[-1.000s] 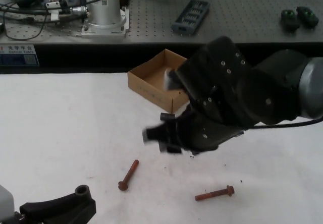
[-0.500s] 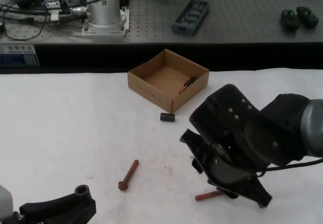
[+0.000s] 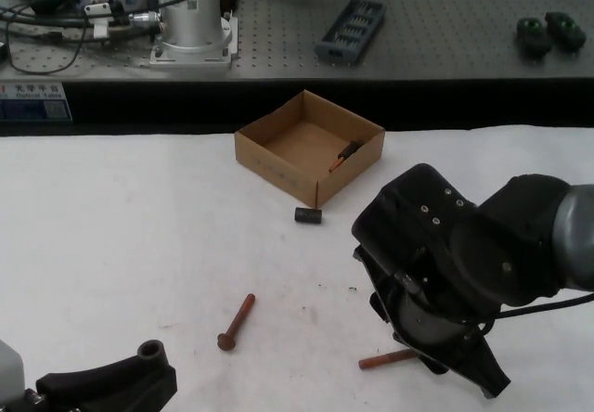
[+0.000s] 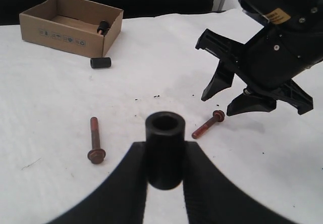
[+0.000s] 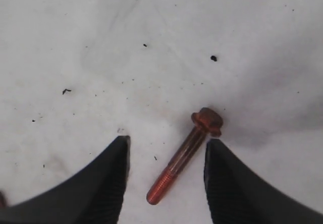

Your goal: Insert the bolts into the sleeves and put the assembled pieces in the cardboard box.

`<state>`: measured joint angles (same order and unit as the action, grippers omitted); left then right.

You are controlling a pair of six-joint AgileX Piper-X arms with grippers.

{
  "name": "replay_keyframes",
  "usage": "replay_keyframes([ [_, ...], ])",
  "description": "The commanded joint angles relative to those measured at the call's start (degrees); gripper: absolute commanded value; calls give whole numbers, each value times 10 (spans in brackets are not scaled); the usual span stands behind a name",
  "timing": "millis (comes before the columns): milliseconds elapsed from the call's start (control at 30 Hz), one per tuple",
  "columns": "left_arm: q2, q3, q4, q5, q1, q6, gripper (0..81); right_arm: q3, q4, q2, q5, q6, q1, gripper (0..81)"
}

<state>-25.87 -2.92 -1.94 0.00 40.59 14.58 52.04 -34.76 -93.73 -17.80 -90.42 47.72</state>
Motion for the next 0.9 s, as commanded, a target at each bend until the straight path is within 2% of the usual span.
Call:
replay_keyframes([
  [0,6,-2,-12,6,3,5,6,1,23,3,-33,-51,-3,359],
  [167,6,-2,-12,6,3,5,6,1,17,-18,-29,-48,-9,359],
  [400,6,-2,-12,6,3,5,6,1,36,-45,13,-48,-12,359],
  [867,6,-2,-12,6,3,5,6,1,81,-71,34,-47,-14,358],
])
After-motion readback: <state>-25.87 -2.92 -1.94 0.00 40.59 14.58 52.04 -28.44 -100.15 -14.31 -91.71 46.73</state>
